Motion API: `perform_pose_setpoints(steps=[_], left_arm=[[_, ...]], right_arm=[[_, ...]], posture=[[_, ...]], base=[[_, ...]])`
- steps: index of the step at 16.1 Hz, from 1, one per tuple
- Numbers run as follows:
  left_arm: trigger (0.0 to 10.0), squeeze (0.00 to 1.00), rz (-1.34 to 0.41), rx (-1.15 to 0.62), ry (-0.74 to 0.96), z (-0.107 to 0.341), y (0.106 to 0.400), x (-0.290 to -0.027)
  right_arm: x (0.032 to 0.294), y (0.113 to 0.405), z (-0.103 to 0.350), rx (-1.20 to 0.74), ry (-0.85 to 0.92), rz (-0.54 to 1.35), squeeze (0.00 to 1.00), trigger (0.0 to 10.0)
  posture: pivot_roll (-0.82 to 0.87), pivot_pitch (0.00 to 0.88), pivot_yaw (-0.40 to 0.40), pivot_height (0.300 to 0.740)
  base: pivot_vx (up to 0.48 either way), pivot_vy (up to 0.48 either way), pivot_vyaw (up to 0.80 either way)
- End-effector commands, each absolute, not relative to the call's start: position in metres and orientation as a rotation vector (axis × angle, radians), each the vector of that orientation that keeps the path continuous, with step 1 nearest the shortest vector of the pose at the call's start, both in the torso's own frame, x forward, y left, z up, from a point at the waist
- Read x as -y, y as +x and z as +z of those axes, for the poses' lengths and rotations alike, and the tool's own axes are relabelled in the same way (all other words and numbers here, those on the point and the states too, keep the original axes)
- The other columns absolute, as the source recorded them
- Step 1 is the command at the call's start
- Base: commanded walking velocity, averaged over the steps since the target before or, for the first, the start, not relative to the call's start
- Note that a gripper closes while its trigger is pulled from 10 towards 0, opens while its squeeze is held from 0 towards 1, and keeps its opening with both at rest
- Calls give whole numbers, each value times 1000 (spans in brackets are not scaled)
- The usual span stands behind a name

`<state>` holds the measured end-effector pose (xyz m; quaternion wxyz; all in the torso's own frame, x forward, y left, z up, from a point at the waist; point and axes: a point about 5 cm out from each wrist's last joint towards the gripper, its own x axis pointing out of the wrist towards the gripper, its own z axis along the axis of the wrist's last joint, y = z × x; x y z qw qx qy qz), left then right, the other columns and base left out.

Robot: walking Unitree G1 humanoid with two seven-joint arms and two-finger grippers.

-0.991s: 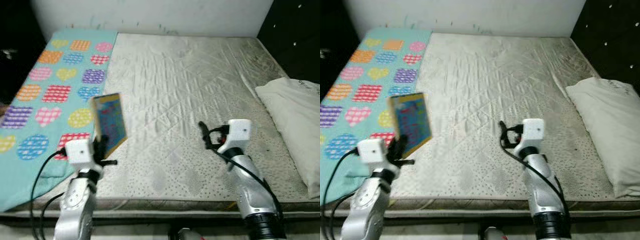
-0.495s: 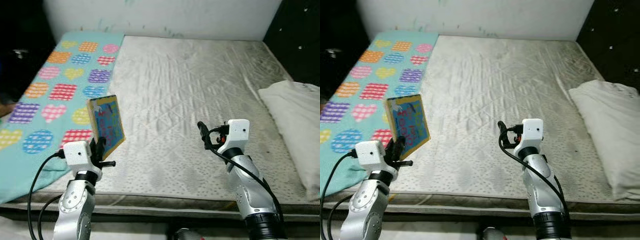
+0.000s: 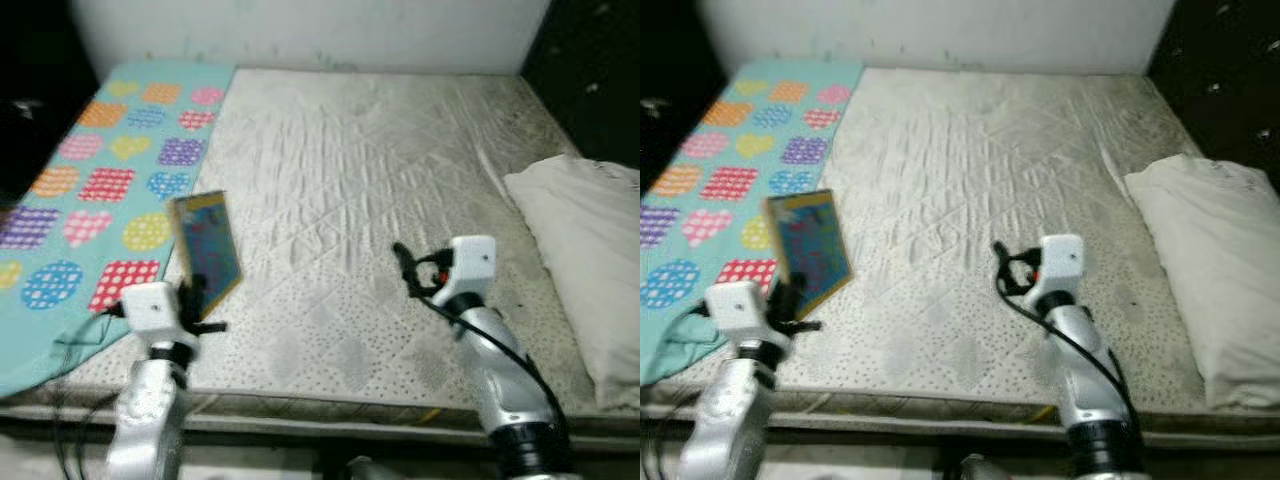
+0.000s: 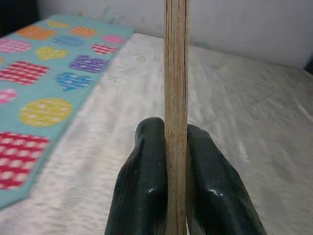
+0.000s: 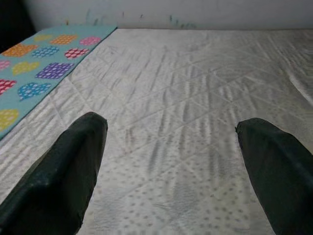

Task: Clean up the room

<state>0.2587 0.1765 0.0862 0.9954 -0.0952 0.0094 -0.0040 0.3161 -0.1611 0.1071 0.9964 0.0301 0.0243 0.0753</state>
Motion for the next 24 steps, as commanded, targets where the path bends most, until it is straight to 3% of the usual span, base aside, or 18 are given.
perform_pose_setpoints(steps=[1, 10, 24], left_arm=[[10000, 0, -26, 22, -170, 95, 262, -176], [10000, 0, -26, 22, -177, 95, 263, -176], [10000, 0, -56, 52, -201, 99, 263, -172]], right_arm=[[161, 316, 108, -43, 60, 151, 0, 10000], [160, 316, 106, -46, 60, 149, 0, 10000], [161, 315, 106, -50, 71, 147, 0, 10000]], posture=[[-125, 117, -21, 740], [-127, 122, -22, 740], [-132, 124, -23, 740]], base=[[0, -322, 0], [0, -329, 0], [0, 0, -114]])
